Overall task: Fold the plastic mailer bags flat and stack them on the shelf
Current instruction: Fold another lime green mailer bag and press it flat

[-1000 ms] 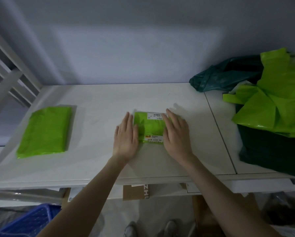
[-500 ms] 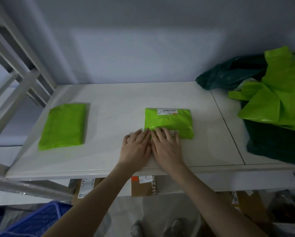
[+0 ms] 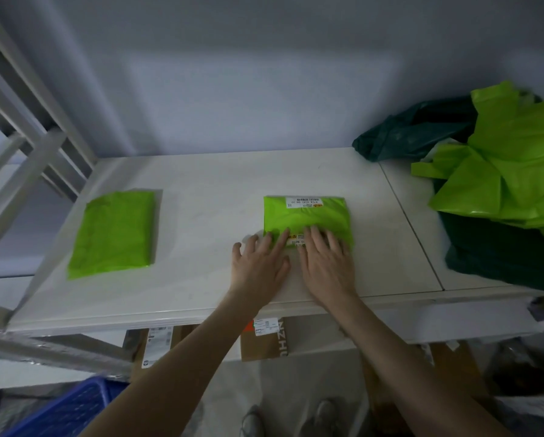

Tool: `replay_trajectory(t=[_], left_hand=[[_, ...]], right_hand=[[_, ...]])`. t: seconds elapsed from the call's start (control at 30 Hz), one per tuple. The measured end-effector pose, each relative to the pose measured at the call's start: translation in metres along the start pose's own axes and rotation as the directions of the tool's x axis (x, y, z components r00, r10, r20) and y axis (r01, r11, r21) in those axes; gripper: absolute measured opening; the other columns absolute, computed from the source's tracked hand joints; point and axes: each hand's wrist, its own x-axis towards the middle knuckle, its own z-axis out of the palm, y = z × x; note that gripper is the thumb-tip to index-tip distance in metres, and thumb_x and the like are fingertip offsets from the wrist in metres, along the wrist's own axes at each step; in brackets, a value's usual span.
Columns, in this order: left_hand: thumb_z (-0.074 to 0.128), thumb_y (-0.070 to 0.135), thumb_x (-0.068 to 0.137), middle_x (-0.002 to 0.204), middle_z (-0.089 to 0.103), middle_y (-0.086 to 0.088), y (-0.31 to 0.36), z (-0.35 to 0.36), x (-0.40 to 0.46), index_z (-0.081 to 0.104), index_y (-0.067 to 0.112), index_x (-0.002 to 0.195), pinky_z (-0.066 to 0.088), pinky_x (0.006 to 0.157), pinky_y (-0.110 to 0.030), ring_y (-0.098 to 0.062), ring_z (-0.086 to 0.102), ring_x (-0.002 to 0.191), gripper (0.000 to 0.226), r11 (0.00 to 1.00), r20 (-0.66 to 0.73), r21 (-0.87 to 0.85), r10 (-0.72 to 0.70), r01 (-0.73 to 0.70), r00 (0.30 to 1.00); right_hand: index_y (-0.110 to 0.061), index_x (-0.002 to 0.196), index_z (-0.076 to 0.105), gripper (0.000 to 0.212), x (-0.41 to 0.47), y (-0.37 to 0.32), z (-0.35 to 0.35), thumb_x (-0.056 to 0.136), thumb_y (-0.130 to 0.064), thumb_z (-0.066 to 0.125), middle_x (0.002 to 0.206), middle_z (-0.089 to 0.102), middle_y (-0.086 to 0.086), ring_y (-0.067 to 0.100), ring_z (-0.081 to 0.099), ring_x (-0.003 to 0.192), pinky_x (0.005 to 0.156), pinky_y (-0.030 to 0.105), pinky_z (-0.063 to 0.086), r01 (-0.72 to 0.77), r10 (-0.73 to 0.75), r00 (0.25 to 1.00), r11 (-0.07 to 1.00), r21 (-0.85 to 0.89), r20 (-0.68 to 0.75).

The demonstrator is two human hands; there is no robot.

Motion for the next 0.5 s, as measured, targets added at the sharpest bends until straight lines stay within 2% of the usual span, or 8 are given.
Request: replay_trajectory(t=[0.1,0.17,0.23,0.37,0.5], left_hand=[[0.001,0.051,0.086,0.137,0.047,0.002,-0.001,0.002,0.001,0.026,0.035,0.146,0.037,0.095,-0.044,-0.028,0.045,0.123,0.067,1.0,0.005,0.025,-0.004,0.004,1.0],[0.014,0.05,0.088,0.123,0.059,0.002,-0.002,0.006,0.001,0.043,0.034,0.138,0.044,0.085,-0.042,-0.028,0.056,0.109,0.06,0.999,-0.045,0.041,-0.024,0.026,0.999],[0.023,0.048,0.088,0.114,0.063,0.003,-0.003,0.009,0.002,0.052,0.033,0.132,0.047,0.078,-0.041,-0.027,0.061,0.099,0.055,0.998,-0.082,0.043,-0.03,0.034,0.996],[0.027,0.046,0.088,0.112,0.064,0.002,-0.001,0.007,0.002,0.055,0.032,0.13,0.048,0.076,-0.041,-0.028,0.062,0.096,0.053,0.999,-0.077,0.034,-0.026,0.029,0.997],[0.022,0.047,0.088,0.118,0.062,0.0,0.003,0.005,-0.001,0.049,0.031,0.134,0.045,0.083,-0.046,-0.029,0.059,0.104,0.056,1.0,-0.04,0.02,-0.021,0.022,0.999]], right_hand=[[-0.012,0.121,0.061,0.048,-0.004,0.016,-0.006,0.093,-0.036,0.031,0.12,0.063,0.001,0.025,0.058,0.103,0.08,0.038,0.048,0.018,-0.018,1.0,1.0,-0.011,0.025],[-0.012,0.124,0.059,0.05,-0.008,0.022,-0.007,0.093,-0.036,0.029,0.124,0.061,0.0,0.025,0.058,0.107,0.083,0.04,0.047,0.02,-0.019,0.998,1.0,-0.007,0.053],[-0.013,0.126,0.058,0.05,-0.011,0.027,-0.009,0.093,-0.036,0.028,0.127,0.06,0.0,0.025,0.058,0.109,0.086,0.042,0.047,-0.011,0.011,0.997,1.0,-0.003,0.081],[-0.016,0.125,0.058,0.049,-0.014,0.039,-0.014,0.092,-0.036,0.028,0.128,0.06,0.001,0.026,0.059,0.11,0.084,0.044,0.048,-0.081,0.082,0.989,0.997,-0.01,0.121],[-0.01,0.126,0.056,0.051,-0.016,0.047,-0.012,0.092,-0.034,0.027,0.131,0.056,0.009,0.034,0.058,0.107,0.082,0.044,0.051,-0.124,0.117,0.98,0.992,0.032,0.16]])
